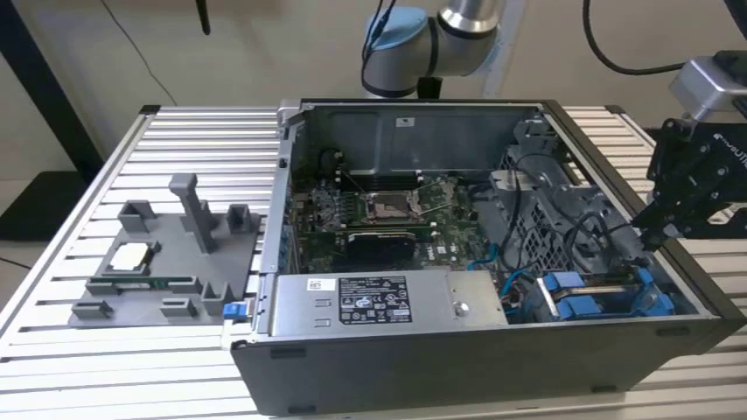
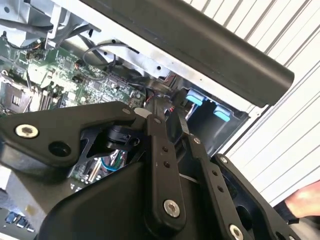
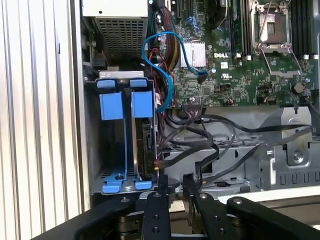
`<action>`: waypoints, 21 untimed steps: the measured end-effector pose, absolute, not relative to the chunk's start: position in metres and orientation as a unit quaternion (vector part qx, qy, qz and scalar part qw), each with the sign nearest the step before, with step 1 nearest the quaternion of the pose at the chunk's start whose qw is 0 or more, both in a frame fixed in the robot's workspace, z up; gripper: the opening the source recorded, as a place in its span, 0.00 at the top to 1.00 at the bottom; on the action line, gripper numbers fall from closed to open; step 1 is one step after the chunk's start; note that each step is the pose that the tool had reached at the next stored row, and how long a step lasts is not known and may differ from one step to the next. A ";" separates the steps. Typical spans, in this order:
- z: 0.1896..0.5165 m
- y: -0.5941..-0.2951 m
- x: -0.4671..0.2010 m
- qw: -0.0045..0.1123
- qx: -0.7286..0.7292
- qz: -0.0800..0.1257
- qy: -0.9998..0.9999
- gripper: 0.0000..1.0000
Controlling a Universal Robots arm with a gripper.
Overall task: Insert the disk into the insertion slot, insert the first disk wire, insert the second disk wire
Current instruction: 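Insert the second disk wire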
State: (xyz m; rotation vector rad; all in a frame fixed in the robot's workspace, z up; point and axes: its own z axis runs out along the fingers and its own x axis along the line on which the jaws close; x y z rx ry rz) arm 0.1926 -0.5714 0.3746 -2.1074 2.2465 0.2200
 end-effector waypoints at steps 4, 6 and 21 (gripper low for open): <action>0.374 -0.572 0.198 0.027 -0.681 0.071 0.729 0.73; 0.374 -0.573 0.200 0.026 -0.680 0.072 0.730 0.73; 0.368 -0.573 0.208 0.002 -0.666 0.095 0.740 0.73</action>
